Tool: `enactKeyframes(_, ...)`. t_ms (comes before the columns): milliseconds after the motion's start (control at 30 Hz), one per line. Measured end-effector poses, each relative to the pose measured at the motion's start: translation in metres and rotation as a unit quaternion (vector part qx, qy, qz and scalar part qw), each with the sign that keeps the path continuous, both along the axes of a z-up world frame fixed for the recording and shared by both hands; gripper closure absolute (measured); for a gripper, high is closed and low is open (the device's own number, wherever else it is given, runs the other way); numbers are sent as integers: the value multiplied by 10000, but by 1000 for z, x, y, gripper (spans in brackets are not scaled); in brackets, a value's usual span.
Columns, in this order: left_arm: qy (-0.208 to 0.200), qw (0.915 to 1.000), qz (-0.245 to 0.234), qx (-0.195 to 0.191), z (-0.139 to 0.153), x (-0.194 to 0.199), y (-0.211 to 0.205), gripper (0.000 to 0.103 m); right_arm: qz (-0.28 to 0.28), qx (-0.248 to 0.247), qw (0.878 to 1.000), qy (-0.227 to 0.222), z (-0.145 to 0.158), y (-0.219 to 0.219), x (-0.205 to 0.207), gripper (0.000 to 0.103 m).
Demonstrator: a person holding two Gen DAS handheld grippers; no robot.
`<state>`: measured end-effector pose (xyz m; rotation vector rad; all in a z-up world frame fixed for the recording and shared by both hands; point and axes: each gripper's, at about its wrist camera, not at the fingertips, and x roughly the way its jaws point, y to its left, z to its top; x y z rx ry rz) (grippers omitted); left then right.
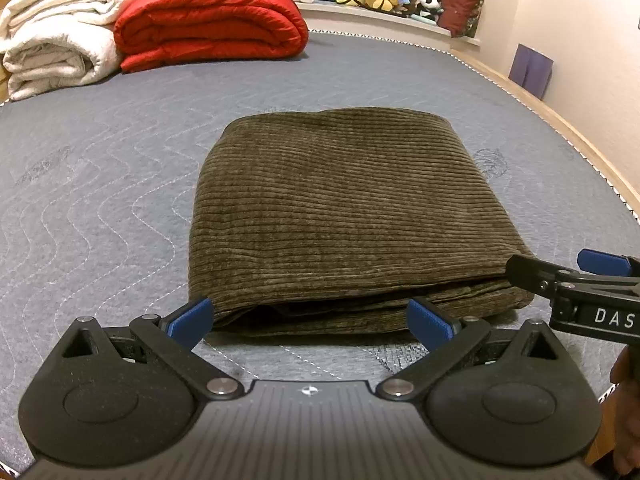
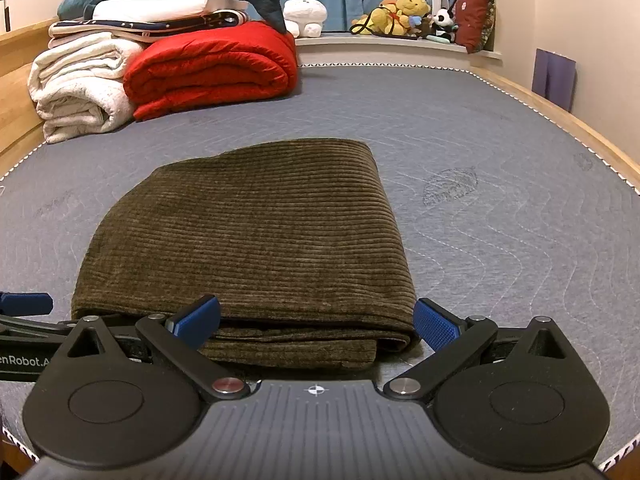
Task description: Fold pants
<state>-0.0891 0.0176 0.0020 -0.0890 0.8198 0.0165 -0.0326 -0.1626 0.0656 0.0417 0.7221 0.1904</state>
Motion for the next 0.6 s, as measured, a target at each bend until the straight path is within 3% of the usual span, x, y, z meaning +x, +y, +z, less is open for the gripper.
enactKeyframes(600,-18,10000,-50,-13,-1,0,-1,0,13,-3,10000,13,0,3,0,1)
